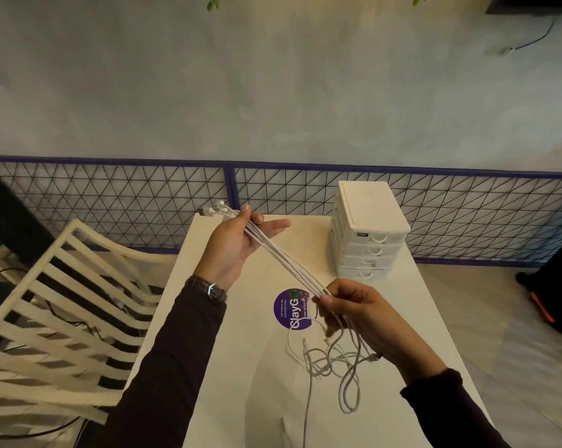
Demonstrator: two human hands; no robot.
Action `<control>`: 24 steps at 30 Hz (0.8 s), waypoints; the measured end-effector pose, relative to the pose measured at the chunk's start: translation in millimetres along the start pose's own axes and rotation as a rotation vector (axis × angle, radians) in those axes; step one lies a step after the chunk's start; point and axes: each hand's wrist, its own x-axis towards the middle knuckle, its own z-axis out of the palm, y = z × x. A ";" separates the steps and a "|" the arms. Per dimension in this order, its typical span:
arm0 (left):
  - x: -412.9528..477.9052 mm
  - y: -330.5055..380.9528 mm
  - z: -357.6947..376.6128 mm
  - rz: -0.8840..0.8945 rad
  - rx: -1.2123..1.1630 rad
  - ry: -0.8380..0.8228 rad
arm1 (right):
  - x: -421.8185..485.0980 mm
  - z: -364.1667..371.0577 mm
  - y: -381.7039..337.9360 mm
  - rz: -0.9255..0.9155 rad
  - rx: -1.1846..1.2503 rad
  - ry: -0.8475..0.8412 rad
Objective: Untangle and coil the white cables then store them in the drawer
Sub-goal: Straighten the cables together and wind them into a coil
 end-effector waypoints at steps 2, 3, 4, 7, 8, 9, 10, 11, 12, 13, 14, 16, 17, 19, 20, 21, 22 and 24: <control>0.0 0.7 1.5 -0.011 0.045 -0.006 | 2.6 -4.4 -1.5 0.027 0.087 -0.065; 0.8 1.1 2.1 -0.018 0.049 -0.005 | 3.2 -4.5 -2.7 0.049 0.135 -0.102; 2.4 1.7 1.2 -0.024 0.047 0.001 | 3.7 -3.8 -2.9 0.067 0.165 -0.126; 7.9 7.6 -6.7 -0.019 0.052 0.026 | 2.2 -2.7 1.1 0.107 0.100 -0.110; 9.8 9.9 -9.3 -0.016 0.059 0.035 | 0.4 -3.4 3.1 0.104 0.069 -0.101; 11.0 11.5 -10.4 -0.014 0.063 0.038 | -1.6 -4.5 3.8 0.098 0.051 -0.104; 11.9 12.4 -11.0 -0.012 0.072 0.041 | -3.6 -5.7 2.7 0.093 0.040 -0.116; 12.4 13.0 -10.6 -0.013 0.077 0.042 | -5.4 -6.3 -0.4 0.093 0.028 -0.128; 13.7 13.5 -10.1 -0.014 0.074 0.044 | -5.9 -6.9 -2.8 0.092 0.007 -0.138; 15.8 13.2 -9.8 -0.018 0.057 0.051 | -6.1 -6.7 -4.7 0.090 -0.026 -0.138; 18.0 13.1 -9.6 -0.027 0.033 0.063 | -5.6 -6.0 -5.5 0.082 -0.067 -0.121; 20.8 12.7 -8.6 -0.043 -0.014 0.095 | -4.8 -2.5 -5.9 0.052 -0.151 -0.048; 20.9 12.3 -7.6 -0.046 -0.026 0.111 | -4.8 -0.9 -4.9 0.030 -0.188 -0.003; 19.2 12.0 -4.9 -0.046 -0.025 0.128 | -6.0 0.9 -3.1 -0.015 -0.244 0.084; 17.4 11.8 -3.7 -0.044 -0.019 0.126 | -6.7 0.6 -1.4 -0.027 -0.269 0.120; 16.0 11.4 -3.3 -0.040 -0.012 0.121 | -7.0 0.0 -0.3 -0.031 -0.282 0.143; 15.3 11.5 -3.1 -0.037 -0.004 0.116 | -6.8 -1.3 0.8 -0.027 -0.276 0.154; 16.0 12.3 -2.2 -0.031 0.011 0.110 | -5.7 -3.3 2.0 0.002 -0.193 0.127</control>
